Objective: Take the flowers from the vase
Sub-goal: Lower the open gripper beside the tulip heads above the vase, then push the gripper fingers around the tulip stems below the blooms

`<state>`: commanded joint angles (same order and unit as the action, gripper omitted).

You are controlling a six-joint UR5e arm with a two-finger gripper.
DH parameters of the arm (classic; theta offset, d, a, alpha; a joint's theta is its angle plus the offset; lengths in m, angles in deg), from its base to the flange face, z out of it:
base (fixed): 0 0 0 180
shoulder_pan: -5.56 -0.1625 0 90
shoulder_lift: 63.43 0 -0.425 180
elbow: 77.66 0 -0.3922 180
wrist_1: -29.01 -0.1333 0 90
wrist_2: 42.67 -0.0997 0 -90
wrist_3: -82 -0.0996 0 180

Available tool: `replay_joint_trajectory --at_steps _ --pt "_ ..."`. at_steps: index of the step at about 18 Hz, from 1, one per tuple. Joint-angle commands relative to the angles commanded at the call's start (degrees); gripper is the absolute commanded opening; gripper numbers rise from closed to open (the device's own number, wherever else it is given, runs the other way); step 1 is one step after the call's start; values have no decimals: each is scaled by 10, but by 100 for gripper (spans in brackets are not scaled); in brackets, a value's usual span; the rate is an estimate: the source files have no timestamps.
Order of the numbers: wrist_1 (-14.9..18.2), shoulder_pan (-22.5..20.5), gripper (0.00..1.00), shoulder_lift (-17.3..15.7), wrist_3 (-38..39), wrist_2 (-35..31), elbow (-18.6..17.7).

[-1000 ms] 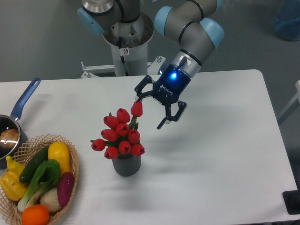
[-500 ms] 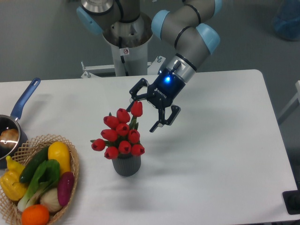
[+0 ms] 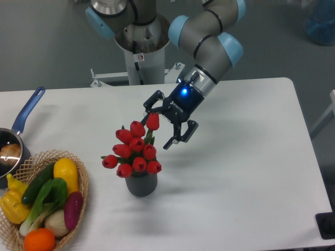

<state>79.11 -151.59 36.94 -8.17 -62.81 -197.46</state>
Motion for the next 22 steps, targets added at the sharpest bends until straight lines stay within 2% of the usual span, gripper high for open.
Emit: replay_joint_trajectory --at_steps 7,14,22 --pt "-4 3 100 19 -13 -7 10" --pt "-4 25 100 43 -12 -3 27" --pt "-8 26 100 43 -11 2 27"
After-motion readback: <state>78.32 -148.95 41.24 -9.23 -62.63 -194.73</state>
